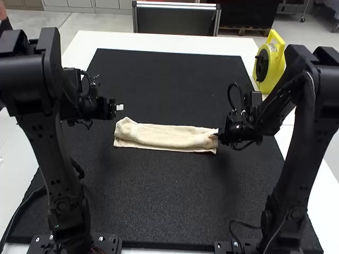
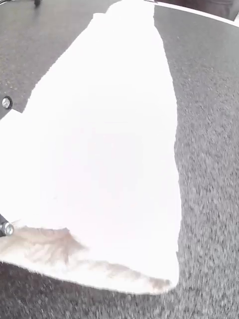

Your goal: Fold the towel.

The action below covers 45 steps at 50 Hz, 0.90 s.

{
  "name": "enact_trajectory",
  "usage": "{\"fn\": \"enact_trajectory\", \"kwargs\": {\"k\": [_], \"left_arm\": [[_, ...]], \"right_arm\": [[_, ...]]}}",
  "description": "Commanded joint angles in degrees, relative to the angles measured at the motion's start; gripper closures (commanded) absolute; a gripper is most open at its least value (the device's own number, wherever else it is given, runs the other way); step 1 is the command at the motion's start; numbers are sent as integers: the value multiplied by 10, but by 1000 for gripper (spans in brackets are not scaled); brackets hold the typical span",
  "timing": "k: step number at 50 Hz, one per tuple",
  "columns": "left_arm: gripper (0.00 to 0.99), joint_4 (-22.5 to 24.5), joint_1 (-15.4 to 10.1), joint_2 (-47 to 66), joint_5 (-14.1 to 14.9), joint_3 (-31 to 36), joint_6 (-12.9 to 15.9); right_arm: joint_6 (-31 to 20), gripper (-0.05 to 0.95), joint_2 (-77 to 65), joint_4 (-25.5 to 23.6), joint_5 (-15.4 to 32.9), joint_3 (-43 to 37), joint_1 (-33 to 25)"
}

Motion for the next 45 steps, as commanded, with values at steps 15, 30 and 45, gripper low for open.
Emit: {"fn": "enact_trajectory", "kwargs": {"k": [15, 30, 45], "left_arm": [[66, 20, 5, -18, 0, 4, -1], [67, 30, 2, -13, -1, 7, -8], [67, 32, 4, -13, -1, 7, -14]], "right_arm": [[-11, 521, -21, -6, -2, 29, -38], [-19, 184, -32, -24, -3, 23, -53], [-65, 66, -38, -73, -12, 18, -81]]}}
